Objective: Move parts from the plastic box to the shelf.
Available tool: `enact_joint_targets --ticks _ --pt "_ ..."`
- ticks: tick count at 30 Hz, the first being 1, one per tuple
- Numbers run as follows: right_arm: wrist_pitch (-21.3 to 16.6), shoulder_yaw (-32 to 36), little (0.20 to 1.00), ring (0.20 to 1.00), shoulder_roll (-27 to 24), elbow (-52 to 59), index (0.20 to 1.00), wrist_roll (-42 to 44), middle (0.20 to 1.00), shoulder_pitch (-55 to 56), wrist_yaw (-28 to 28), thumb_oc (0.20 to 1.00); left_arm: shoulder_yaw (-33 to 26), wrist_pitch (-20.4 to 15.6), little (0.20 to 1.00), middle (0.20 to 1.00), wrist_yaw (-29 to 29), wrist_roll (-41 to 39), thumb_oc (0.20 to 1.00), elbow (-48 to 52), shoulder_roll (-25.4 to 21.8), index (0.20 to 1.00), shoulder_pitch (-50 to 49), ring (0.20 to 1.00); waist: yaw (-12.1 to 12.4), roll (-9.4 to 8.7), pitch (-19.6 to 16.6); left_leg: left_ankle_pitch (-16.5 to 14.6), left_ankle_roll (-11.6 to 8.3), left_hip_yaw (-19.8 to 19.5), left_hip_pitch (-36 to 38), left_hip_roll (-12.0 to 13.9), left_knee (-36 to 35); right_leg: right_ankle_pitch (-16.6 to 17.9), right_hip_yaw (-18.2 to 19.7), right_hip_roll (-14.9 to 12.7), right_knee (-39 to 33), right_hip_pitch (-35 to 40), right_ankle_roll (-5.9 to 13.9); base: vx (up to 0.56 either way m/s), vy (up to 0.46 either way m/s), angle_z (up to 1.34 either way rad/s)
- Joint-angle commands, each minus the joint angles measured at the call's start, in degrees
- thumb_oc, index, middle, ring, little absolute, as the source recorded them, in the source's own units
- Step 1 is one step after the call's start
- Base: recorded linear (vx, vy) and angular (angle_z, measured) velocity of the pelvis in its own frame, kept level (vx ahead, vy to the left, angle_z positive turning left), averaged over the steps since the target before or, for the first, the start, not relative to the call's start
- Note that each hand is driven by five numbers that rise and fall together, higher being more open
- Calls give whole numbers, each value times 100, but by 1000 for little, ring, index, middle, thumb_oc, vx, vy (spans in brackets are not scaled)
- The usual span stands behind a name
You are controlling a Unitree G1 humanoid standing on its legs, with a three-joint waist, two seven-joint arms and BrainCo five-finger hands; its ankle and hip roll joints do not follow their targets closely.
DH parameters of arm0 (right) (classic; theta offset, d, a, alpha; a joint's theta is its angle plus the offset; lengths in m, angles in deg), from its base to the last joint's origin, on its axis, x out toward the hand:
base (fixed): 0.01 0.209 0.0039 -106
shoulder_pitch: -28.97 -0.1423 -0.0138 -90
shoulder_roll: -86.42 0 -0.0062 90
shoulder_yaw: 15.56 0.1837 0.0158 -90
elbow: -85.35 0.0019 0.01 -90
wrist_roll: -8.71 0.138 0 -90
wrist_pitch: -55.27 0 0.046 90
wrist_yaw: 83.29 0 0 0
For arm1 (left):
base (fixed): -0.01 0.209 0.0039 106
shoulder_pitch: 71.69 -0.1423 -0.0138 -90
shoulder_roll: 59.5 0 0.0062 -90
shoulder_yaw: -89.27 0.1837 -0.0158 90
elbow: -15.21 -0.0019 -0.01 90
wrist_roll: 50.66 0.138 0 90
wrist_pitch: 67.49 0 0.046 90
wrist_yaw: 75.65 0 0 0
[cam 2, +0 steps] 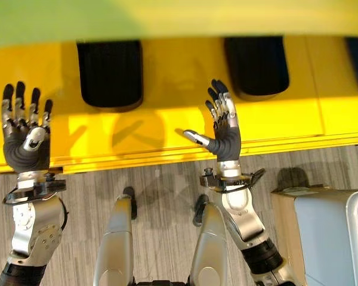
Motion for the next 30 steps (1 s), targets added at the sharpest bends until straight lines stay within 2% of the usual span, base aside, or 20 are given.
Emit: enact_joint_targets --ticks 1,4,6,8,11,13,16,17,19,20,22,23,25,27,28,29,30 --pt "-466 271 1000 1000 -16 -44 1000 195 1000 -98 476 1000 77 -322 1000 1000 -428 80 1000 60 -193 1000 -68 1000 -46 33 -612 704 32 -244 214 159 -588 515 168 114 -152 153 14 109 -63 -14" --pt "-453 477 1000 1000 -136 -13 1000 426 1000 304 722 1000 53 -289 1000 1000 -683 -33 1000 -44 -203 1000 -249 1000 -125 59 -657 900 6 -143 800 262 -1138 654 107 193 -678 719 69 136 -49 -16" --pt "-369 721 1000 1000 -247 92 1000 466 1000 687 980 1000 86 -151 1000 1000 -953 -155 1000 -178 -133 1000 -456 1000 -216 129 -780 1237 -57 45 1683 428 -2060 873 106 343 -1417 1435 139 242 -58 -26" --pt "-333 808 1000 1000 -310 147 1000 543 1000 926 1132 1000 126 -78 1000 1000 -1086 -229 1000 -270 -73 1000 -597 1000 -294 227 -957 1514 -84 195 2252 583 -2724 888 139 472 -1723 1758 140 205 -61 -26" --pt "-282 991 1000 1000 -392 255 1000 582 1000 1186 1295 1000 178 85 1000 1000 -1283 -242 1000 -339 81 1000 -848 1000 -425 365 -1301 1862 -142 483 2819 861 -3291 820 192 724 -1924 2006 44 108 -98 -35" --pt "-271 969 1000 1000 -400 237 1000 613 1000 1201 1336 1000 205 107 1000 1000 -1305 -239 1000 -375 110 1000 -881 1000 -439 388 -1367 1940 -154 541 2889 925 -3327 800 233 794 -1932 2018 15 55 -112 -36" --pt "-243 924 1000 1000 -450 187 1000 635 1000 1168 1395 1000 353 221 1000 1000 -1389 -203 1000 -524 305 1000 -1005 1000 -500 591 -1661 2673 -277 755 3239 1305 -3616 646 384 1235 -1923 2104 -223 81 -225 -48" --pt "-233 926 1000 1000 -458 178 1000 662 1000 1188 1399 1000 375 240 1000 1000 -1424 -218 1000 -562 330 1000 -1012 1000 -506 625 -1683 2783 -289 768 3232 1328 -3621 641 418 1284 -1972 2109 -261 38 -228 -42" --pt "-233 968 1000 1000 -503 148 1000 545 1000 1187 1355 1000 510 302 1000 1000 -1476 -238 1000 -685 393 1000 -967 1000 -544 684 -1726 3250 -321 925 3175 1339 -3630 695 368 1328 -2246 2232 -354 8 -163 -23" --pt "-230 976 1000 1000 -530 136 1000 462 1000 1161 1309 1000 570 308 1000 1000 -1489 -248 1000 -736 397 1000 -899 1000 -568 694 -1720 3331 -318 1036 3140 1323 -3646 736 310 1322 -2407 2300 -376 23 -132 2" --pt "-208 979 1000 1000 -532 28 1000 377 1000 1153 1229 1000 641 340 1000 1000 -1543 -327 1000 -787 419 1000 -857 1000 -589 642 -1716 3054 -235 1145 3145 1057 -3591 825 284 1261 -2794 2520 -375 61 -144 16" --pt "-172 921 1000 1000 -476 -63 1000 352 1000 1142 1233 1000 653 340 1000 1000 -1558 -297 1000 -761 456 1000 -887 1000 -457 572 -1707 2484 10 637 3023 326 -3444 1042 417 1196 -3207 2698 -348 85 -140 20" --pt "-141 939 1000 1000 -444 -64 1000 360 1000 1172 1302 1000 612 378 1000 1000 -1608 -301 1000 -722 506 1000 -968 1000 -396 471 -1769 1865 241 351 2907 -369 -3412 1264 516 1124 -3562 2816 -310 70 -98 -37" --pt "-141 939 1000 1000 -444 -64 1000 360 1000 1172 1302 1000 612 378 1000 1000 -1608 -301 1000 -722 506 1000 -968 1000 -396 471 -1772 1865 241 351 2903 -369 -3411 1264 516 1124 -3562 2813 -310 23 -31 -68" --pt "-89 915 1000 1000 -403 -199 1000 375 1000 1188 1360 1000 617 398 1000 1000 -1644 -257 1000 -757 527 1000 -975 1000 -305 451 -1773 1522 454 55 2871 -1023 -3394 1418 668 1183 -3738 2860 -311 59 -74 -28" --pt "-64 875 1000 1000 -347 -297 1000 314 1000 1171 1409 1000 682 369 1000 1000 -1606 -147 1000 -773 573 1000 -935 1000 -190 458 -1847 1485 684 -683 2712 -1826 -3472 1632 891 1374 -4002 2857 -335 56 -76 -33" --pt "-43 797 1000 1000 -229 -323 1000 278 1000 1095 1503 1000 686 363 1000 1000 -1702 -155 1000 -753 596 1000 -984 1000 -152 465 -1959 1554 885 -1091 2723 -2106 -3647 1782 1321 1716 -4252 2802 -313 78 -6 -121"
